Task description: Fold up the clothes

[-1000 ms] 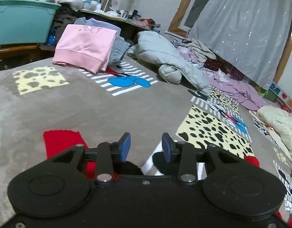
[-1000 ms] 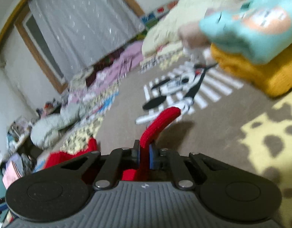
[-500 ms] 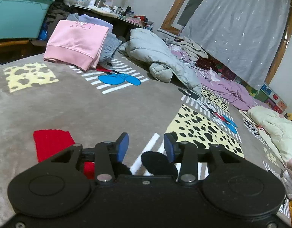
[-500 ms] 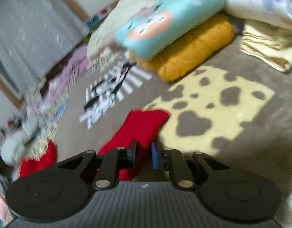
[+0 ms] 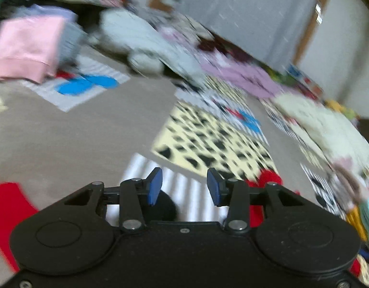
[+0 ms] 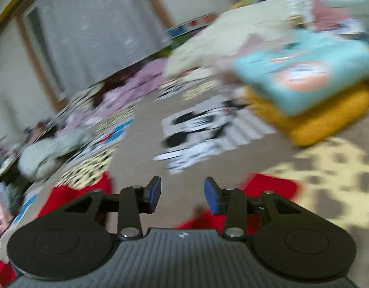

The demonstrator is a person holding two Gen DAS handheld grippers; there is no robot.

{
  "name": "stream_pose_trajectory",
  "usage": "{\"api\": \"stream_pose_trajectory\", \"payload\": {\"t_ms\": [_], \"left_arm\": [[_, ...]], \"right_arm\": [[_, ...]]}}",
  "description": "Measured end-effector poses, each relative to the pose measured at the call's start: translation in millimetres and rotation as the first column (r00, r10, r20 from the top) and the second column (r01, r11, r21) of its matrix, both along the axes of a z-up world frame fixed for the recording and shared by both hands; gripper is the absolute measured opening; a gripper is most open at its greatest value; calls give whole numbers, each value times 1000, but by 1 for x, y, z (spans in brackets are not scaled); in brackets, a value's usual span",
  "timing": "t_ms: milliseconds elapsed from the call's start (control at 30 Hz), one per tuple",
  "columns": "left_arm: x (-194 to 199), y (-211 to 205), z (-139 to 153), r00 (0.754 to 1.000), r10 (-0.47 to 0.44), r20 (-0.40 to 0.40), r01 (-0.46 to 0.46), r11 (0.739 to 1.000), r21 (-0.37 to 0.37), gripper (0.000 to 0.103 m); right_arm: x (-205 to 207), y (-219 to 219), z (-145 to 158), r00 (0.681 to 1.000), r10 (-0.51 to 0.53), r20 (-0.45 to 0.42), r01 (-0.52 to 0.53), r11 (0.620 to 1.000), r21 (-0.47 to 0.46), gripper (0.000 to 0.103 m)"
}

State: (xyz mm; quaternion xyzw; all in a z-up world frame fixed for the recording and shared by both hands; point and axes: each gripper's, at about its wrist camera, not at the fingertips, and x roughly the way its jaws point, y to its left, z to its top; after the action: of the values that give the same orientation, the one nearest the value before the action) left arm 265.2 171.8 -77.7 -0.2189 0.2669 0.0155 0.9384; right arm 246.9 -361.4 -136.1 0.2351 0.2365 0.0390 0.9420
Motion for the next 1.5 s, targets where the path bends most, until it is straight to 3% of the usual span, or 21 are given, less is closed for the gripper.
{"api": "stream_pose_trajectory", "payload": {"t_ms": [200,333,567,767,833,967,1067,1167,1233,1333,1367,1400,1500], "left_arm": [[50,-20,-14,984,-167,-57,159,980,-120,39],[85,-28,-21,971,-219,-92,203,966,-160,38],[110,-60,-34,930,-332,-156,324,943,-75,37],[110,-80,-42,915,-362,-177,370,929,14,36],[110,-86,-44,911,-370,-183,384,922,43,11],[103,-81,-34,921,-372,-114,380,923,56,8],[91,-62,-17,936,-351,-2,351,936,22,7],[80,-36,-10,957,-285,57,289,956,-59,7],[78,-17,-18,976,-215,26,216,969,-123,7],[87,3,-44,987,-114,-116,93,981,-173,9],[89,6,-48,986,-99,-136,73,980,-188,12],[90,9,-52,984,-87,-154,55,978,-202,22],[92,11,-48,987,-99,-129,66,968,-241,39]], "right_arm": [[66,70,10,972,225,-62,-221,973,74,42],[106,108,17,935,342,-92,-340,940,31,42],[138,123,2,915,377,-143,-377,926,30,42],[145,120,-22,906,384,-177,-376,924,74,42],[145,120,-24,907,384,-174,-376,923,77,43],[144,120,-27,908,384,-167,-374,923,88,44],[144,119,-29,910,383,-161,-373,924,91,44],[143,121,-30,910,384,-158,-376,923,78,44],[142,123,-29,910,383,-157,-378,924,61,44],[142,124,-30,911,382,-157,-379,924,50,43],[141,124,-30,911,382,-157,-379,924,47,43],[141,124,-30,911,382,-158,-379,924,46,43],[145,121,-30,910,382,-162,-377,924,62,43]]}}
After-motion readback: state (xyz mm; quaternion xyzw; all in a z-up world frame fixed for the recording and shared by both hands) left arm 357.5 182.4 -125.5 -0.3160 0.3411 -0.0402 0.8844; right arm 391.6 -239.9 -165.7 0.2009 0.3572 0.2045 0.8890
